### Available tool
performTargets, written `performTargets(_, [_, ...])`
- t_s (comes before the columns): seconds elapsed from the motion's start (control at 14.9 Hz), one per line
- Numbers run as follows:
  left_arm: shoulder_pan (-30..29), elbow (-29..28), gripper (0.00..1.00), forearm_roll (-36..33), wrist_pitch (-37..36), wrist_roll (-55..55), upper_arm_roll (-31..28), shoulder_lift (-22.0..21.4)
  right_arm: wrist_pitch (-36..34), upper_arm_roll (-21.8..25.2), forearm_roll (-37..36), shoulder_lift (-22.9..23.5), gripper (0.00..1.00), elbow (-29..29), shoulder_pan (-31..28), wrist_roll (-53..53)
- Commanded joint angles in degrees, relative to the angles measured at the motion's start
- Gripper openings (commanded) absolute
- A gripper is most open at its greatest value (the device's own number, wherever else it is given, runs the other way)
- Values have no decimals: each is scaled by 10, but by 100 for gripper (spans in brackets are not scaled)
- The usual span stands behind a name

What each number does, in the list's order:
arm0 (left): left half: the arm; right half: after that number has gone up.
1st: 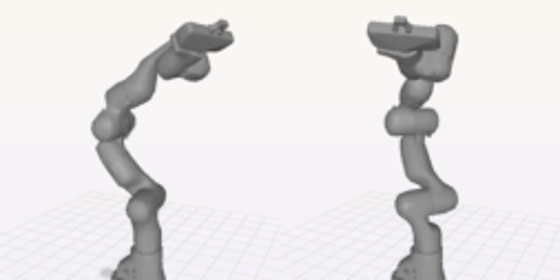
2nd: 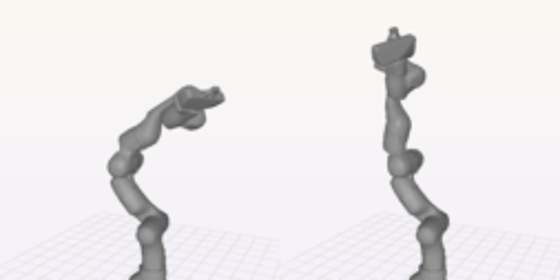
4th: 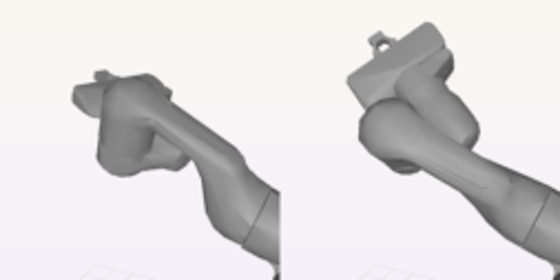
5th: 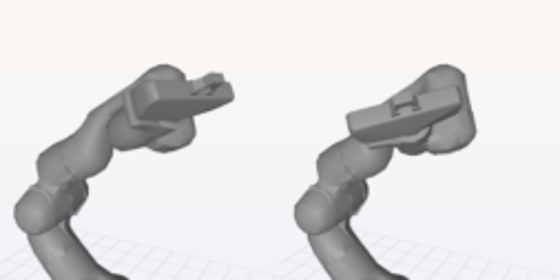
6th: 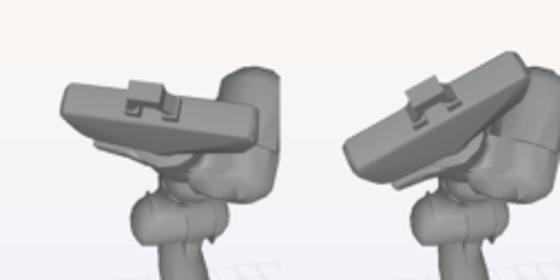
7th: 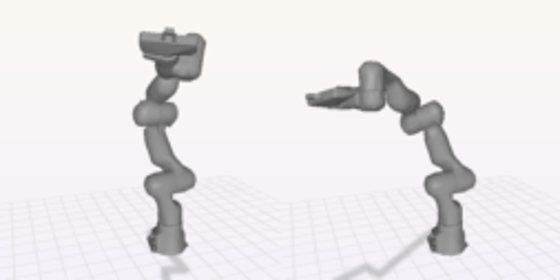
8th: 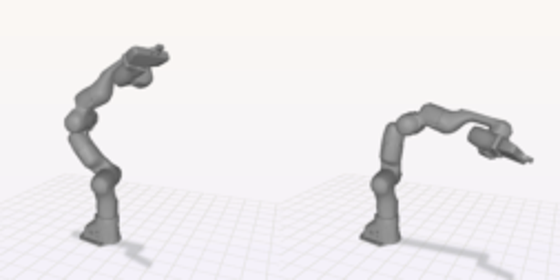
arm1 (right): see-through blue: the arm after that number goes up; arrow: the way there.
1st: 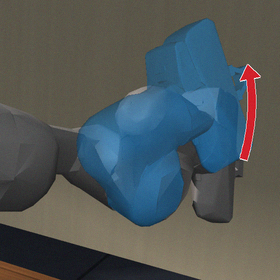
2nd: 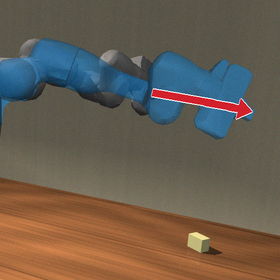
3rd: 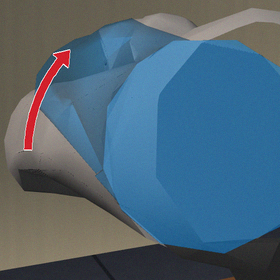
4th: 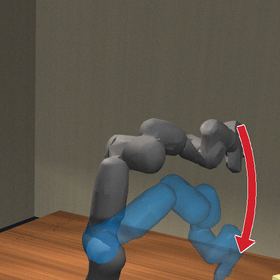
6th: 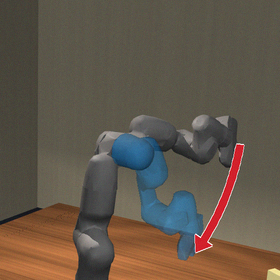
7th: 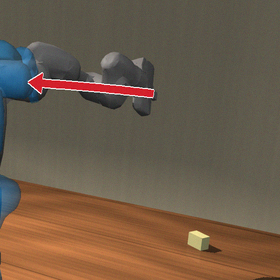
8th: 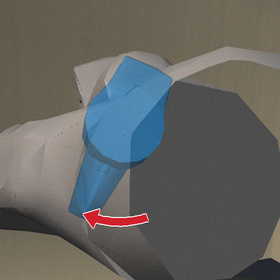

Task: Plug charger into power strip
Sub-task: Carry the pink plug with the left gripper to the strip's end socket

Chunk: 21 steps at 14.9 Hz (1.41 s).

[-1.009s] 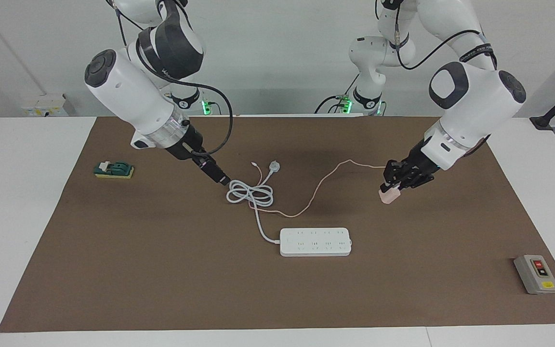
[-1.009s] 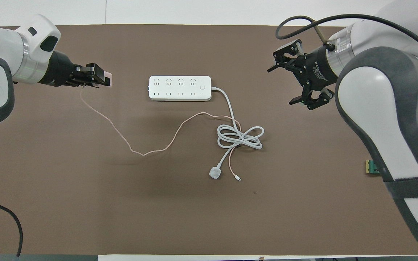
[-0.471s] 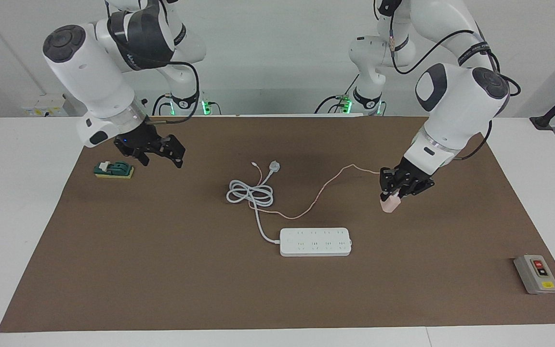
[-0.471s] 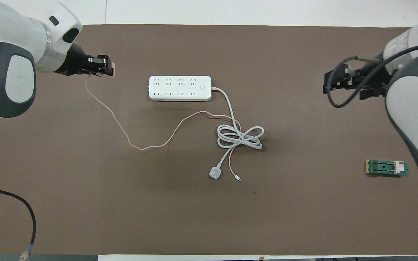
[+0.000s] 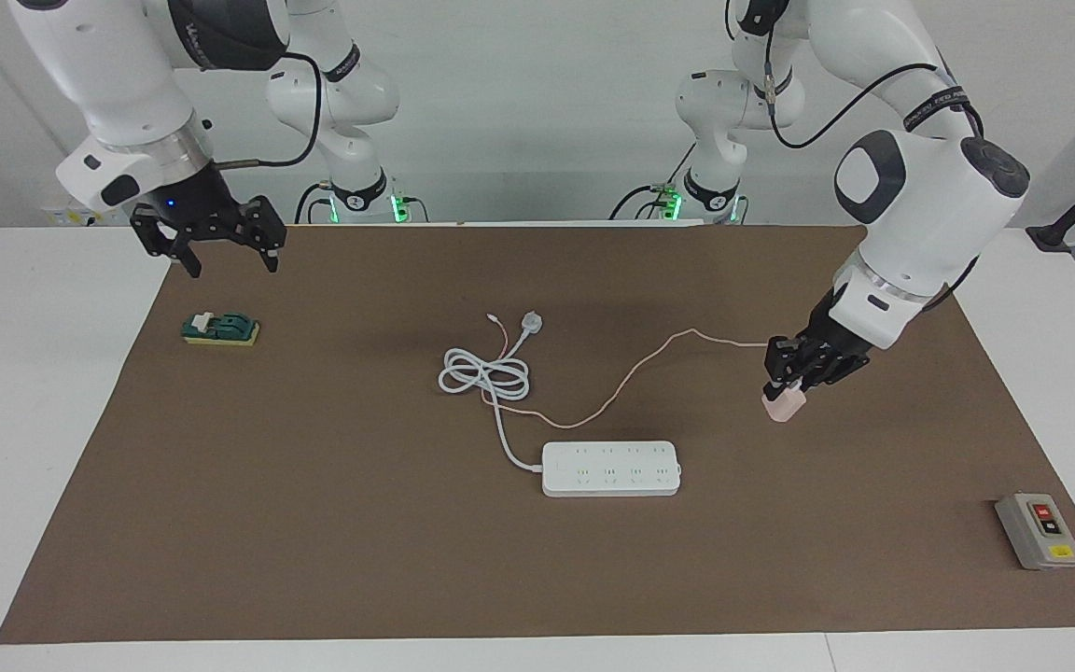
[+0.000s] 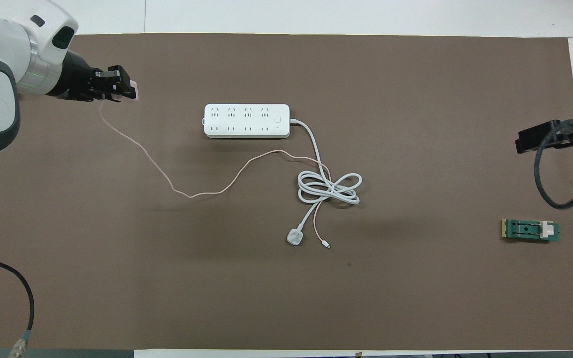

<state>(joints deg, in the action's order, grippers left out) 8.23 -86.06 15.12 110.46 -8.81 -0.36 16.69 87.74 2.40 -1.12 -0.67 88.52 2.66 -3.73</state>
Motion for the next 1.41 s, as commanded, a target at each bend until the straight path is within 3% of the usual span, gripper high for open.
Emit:
performTargets(0.0, [-24, 12, 0, 7, -16, -82, -4, 3, -21, -9, -13, -39, 100, 28, -18, -11])
performTargets(0.4, [-32, 10, 0, 4, -37, -316, -7, -3, -22, -15, -3, -40, 100, 34, -34, 15])
performTargets(0.87, [15, -28, 0, -24, -34, -611, -3, -21, -13, -29, -3, -38, 100, 31, -44, 27])
performTargets(1.21, [19, -18, 0, -61, -39, -646, -3, -26, -18, -30, -1, -35, 100, 26, -45, 26])
performTargets(1.34, [28, -17, 0, -73, -23, -719, -4, -25, -20, -30, 2, -35, 100, 26, -45, 26])
